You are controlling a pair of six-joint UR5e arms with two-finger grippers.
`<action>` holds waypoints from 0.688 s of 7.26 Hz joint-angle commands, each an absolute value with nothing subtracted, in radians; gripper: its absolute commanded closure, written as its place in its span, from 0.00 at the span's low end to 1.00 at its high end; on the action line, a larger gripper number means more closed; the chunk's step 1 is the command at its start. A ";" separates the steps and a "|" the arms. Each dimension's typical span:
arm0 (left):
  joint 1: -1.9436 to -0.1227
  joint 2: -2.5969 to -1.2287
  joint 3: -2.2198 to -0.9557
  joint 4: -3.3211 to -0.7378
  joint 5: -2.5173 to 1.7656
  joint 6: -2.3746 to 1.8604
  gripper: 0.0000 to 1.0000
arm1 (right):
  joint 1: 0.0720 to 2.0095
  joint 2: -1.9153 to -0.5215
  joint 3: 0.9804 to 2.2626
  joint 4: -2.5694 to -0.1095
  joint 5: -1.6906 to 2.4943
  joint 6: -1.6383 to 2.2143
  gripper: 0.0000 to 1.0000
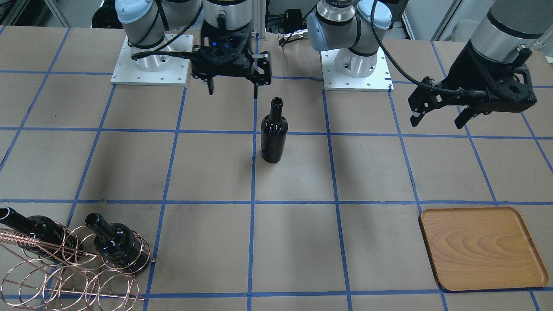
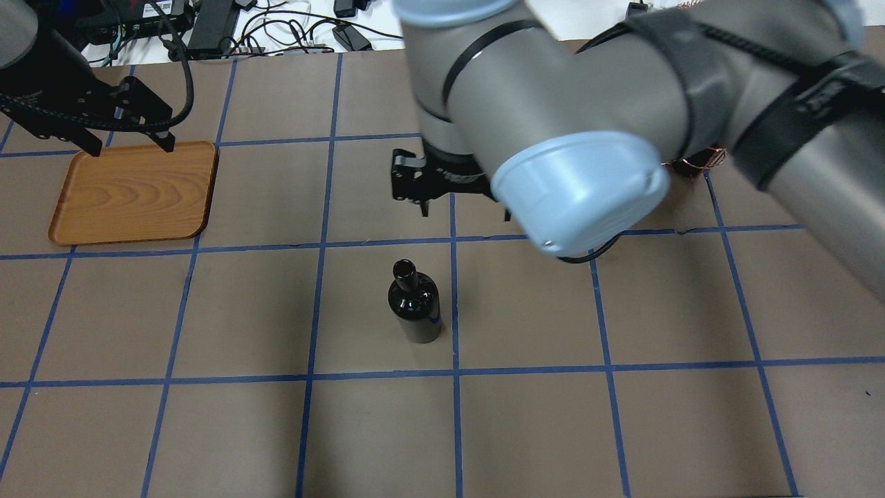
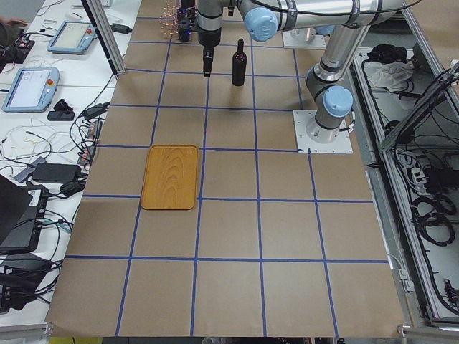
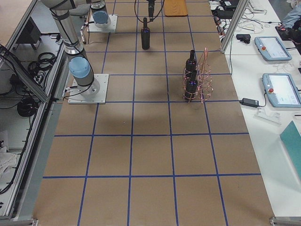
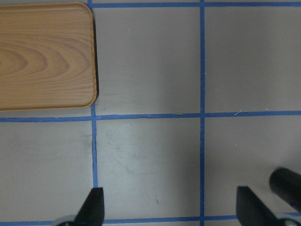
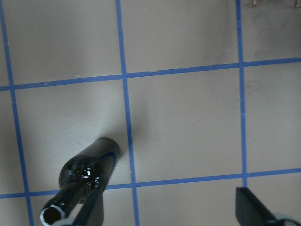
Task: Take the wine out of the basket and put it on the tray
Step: 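Open the right gripper and raise it back above the wine rack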
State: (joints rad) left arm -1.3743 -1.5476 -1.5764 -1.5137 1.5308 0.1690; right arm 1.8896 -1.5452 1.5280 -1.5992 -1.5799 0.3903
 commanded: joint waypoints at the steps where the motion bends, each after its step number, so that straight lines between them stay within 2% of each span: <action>1: -1.471 -1.552 -1.578 -1.517 1.542 0.018 0.00 | 1.709 -1.614 1.528 -1.543 -1.562 0.195 0.00; 5: -1.656 -1.503 -1.595 -1.526 1.545 -0.063 0.00 | 1.689 -1.649 1.528 -1.557 -1.559 0.158 0.00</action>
